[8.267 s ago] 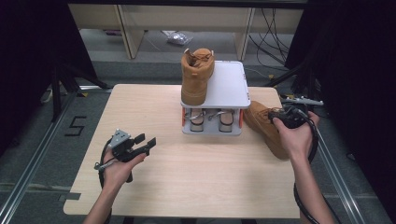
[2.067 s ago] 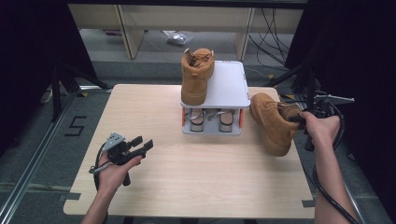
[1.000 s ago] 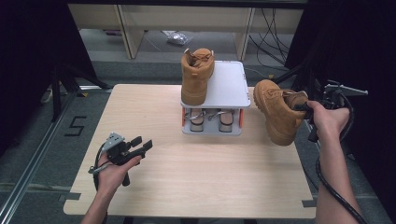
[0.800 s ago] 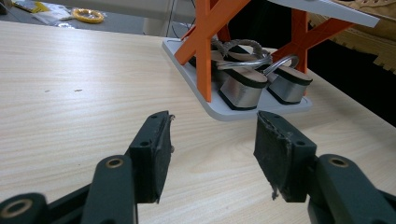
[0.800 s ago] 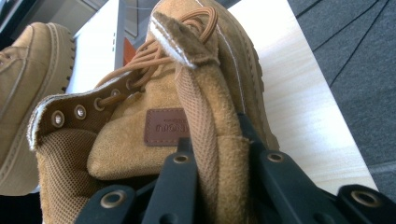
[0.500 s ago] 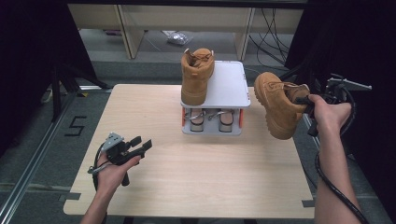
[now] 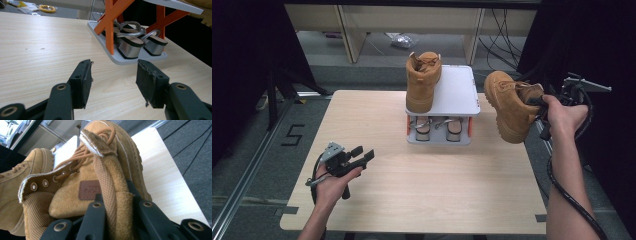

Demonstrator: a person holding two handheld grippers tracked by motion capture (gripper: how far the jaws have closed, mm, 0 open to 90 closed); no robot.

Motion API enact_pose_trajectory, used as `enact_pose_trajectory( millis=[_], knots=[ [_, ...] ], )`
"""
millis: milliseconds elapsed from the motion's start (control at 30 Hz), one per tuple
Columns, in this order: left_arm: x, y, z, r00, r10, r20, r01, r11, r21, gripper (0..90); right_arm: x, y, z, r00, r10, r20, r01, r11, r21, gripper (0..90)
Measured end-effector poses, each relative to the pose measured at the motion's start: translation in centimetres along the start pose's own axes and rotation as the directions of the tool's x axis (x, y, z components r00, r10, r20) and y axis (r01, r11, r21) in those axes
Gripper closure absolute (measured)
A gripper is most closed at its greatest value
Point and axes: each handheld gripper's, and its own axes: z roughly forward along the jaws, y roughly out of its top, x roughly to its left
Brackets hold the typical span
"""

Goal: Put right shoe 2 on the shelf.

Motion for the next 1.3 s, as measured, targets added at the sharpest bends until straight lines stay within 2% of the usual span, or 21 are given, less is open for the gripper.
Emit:
enact_pose_trajectory(
  millis=[67,100,267,333,400,433,467,567,600,633,733,867,900,933,967,1000,1033,1067,1233,1267,1300],
  knots=[
    [0.0,0.0,0.0,1.0,0.0,0.001,0.0,1.0,0.0,45.3,0.1,0.1,-0.1,0.9999,-0.01,-0.008,0.01,1.0,-0.004,82.3],
    [0.0,0.0,0.0,1.0,0.0,0.002,0.0,1.0,0.001,45.3,0.2,0.2,-0.1,0.9998,-0.014,-0.011,0.013,1.0,-0.026,82.3],
    [-0.1,0.1,-0.1,1.0,0.003,0.003,-0.003,1.0,0.001,45.2,1.0,0.4,-0.3,0.9997,-0.014,-0.02,0.013,1.0,-0.026,82.3],
    [-0.1,0.1,-0.1,1.0,0.005,0.004,-0.005,1.0,0.002,45.2,1.1,0.5,-0.2,0.9989,-0.044,-0.016,0.043,0.998,-0.041,82.3],
    [-0.1,0.1,-0.1,1.0,0.005,0.004,-0.005,1.0,0.001,45.2,1.5,0.6,-0.2,0.9994,-0.023,-0.025,0.022,0.999,-0.04,82.2],
    [-0.1,0.1,-0.1,1.0,0.003,0.004,-0.003,1.0,0.001,45.2,1.4,0.7,-0.3,0.9986,-0.051,-0.016,0.05,0.998,-0.037,82.3],
    [-0.1,0.1,-0.2,1.0,0.001,0.004,-0.001,1.0,0.0,45.2,1.7,0.7,-0.2,0.9992,-0.027,-0.028,0.026,0.999,-0.043,82.3],
    [0.0,0.1,-0.1,1.0,0.0,0.002,0.0,1.0,0.001,45.2,2.0,0.8,-0.3,0.9995,-0.025,-0.018,0.025,0.999,-0.037,82.3],
    [0.0,0.1,-0.1,1.0,0.001,0.002,-0.001,1.0,0.001,45.2,2.0,0.9,-0.2,0.998,-0.059,-0.02,0.058,0.997,-0.058,82.3],
    [0.0,0.1,-0.1,1.0,0.001,0.002,-0.001,1.0,0.002,45.2,2.2,0.8,-0.2,0.999,-0.034,-0.028,0.032,0.998,-0.052,82.3],
    [-0.1,0.1,-0.2,1.0,0.002,0.003,-0.002,1.0,-0.001,45.2,2.5,0.9,-0.2,0.9992,-0.027,-0.03,0.026,0.998,-0.051,82.3],
    [-0.1,0.1,-0.2,1.0,0.003,0.003,-0.003,1.0,-0.001,45.2,3.0,0.9,-0.1,0.9985,-0.035,-0.042,0.033,0.998,-0.053,82.2],
    [-0.1,0.1,-0.2,1.0,0.003,0.003,-0.003,1.0,-0.001,45.2,3.0,0.9,0.0,0.9978,-0.053,-0.041,0.05,0.997,-0.056,82.2],
    [0.0,0.1,-0.2,1.0,0.002,0.003,-0.002,1.0,-0.001,45.2,3.3,0.9,0.0,0.9984,-0.035,-0.045,0.033,0.998,-0.055,82.2],
    [0.0,0.1,-0.2,1.0,0.0,0.003,0.0,1.0,-0.002,45.2,3.3,0.9,0.0,0.9973,-0.064,-0.036,0.062,0.997,-0.052,82.2],
    [0.0,0.1,-0.2,1.0,-0.002,0.002,0.002,1.0,-0.003,45.1,3.6,0.9,0.1,0.9982,-0.039,-0.045,0.036,0.998,-0.054,82.3],
    [0.0,0.1,-0.2,1.0,-0.001,0.004,0.001,1.0,-0.003,45.0,3.6,1.0,0.1,0.997,-0.068,-0.038,0.066,0.996,-0.054,82.3],
    [0.1,0.2,-0.2,1.0,-0.003,0.003,0.003,1.0,-0.006,45.0,3.9,0.9,0.2,0.9977,-0.045,-0.05,0.043,0.998,-0.055,82.3],
    [0.2,0.2,-0.3,1.0,0.001,0.001,-0.001,1.0,-0.004,45.1,4.5,0.9,0.5,0.9975,-0.052,-0.048,0.05,0.997,-0.058,82.2],
    [0.2,0.2,-0.3,1.0,0.001,0.001,-0.001,1.0,-0.003,45.1,4.5,1.0,0.6,0.9963,-0.072,-0.045,0.07,0.996,-0.059,82.2],
    [0.2,0.2,-0.3,1.0,0.001,0.002,-0.001,1.0,-0.003,45.1,4.8,0.9,0.6,0.9979,-0.043,-0.049,0.04,0.998,-0.048,82.2]
  ],
)
